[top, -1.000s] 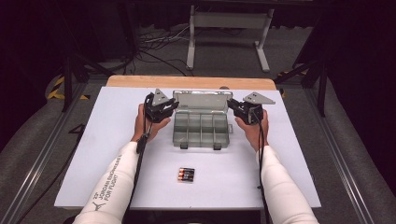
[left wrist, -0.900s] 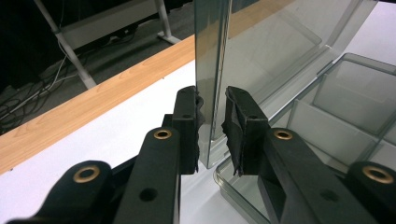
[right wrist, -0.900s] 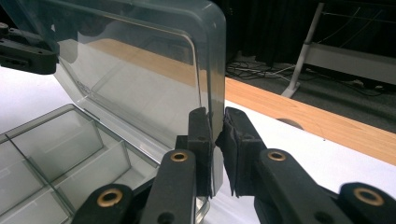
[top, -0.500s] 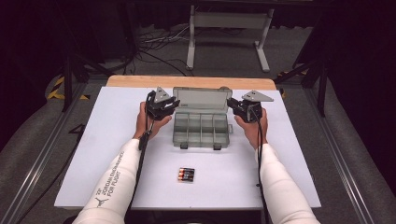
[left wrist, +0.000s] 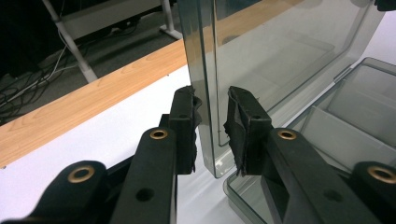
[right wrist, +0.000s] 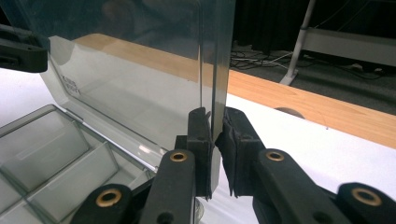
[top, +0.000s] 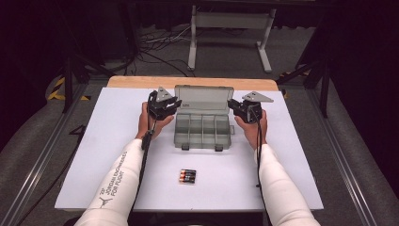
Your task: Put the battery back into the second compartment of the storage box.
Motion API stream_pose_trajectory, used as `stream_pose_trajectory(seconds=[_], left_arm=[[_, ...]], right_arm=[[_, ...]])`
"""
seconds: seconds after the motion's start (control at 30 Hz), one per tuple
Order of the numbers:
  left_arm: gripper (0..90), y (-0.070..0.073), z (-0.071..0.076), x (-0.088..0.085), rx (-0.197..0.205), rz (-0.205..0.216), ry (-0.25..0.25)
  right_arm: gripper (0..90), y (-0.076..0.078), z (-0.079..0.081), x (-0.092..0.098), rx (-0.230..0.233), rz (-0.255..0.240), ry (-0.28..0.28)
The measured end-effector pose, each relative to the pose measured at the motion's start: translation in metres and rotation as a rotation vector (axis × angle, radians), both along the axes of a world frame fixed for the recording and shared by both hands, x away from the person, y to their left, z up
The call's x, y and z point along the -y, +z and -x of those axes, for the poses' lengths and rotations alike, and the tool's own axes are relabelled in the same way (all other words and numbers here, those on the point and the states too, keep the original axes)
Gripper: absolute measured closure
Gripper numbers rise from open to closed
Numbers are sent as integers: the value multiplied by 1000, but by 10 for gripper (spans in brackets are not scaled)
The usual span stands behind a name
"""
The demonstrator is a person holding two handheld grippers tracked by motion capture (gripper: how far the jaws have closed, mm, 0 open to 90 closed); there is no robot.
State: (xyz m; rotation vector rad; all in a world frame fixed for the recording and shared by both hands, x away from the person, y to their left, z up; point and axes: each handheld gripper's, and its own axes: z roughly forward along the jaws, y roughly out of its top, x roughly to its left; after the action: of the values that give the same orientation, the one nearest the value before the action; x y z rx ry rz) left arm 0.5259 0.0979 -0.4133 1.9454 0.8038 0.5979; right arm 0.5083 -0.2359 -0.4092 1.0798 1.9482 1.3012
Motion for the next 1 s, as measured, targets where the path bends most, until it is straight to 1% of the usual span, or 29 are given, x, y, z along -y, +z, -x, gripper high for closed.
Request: stream_pose_trajectory(seconds=[0.2, 0.33, 0.4, 0.53, 0.67, 0.73, 0.87, 1.0], left_arm=[[716, -3, -3, 2, -4, -4, 10], [708, -6, -5, 3, -9, -7, 11], [709, -7, -6, 3, -14, -12, 17], [700, -10, -7, 4, -22, -29, 19], [696, -13, -9, 5, -28, -25, 17], [694, -14, -9, 6, -29, -33, 17], [689, -16, -11, 7, -31, -41, 23], [686, -19, -12, 7, -39, -37, 24]], right_arm=[[821, -3, -4, 0, -4, -7, -8], [816, -6, -4, -2, -11, -2, -16], [813, -6, -5, -2, -11, -3, -18], [812, -9, -6, -3, -12, 9, -25], [810, -12, -7, -4, -23, 5, -31], [808, -14, -9, -4, -25, 15, -35], [803, -17, -10, -5, -29, 7, -40], [799, -19, -10, -6, -39, 13, -44]])
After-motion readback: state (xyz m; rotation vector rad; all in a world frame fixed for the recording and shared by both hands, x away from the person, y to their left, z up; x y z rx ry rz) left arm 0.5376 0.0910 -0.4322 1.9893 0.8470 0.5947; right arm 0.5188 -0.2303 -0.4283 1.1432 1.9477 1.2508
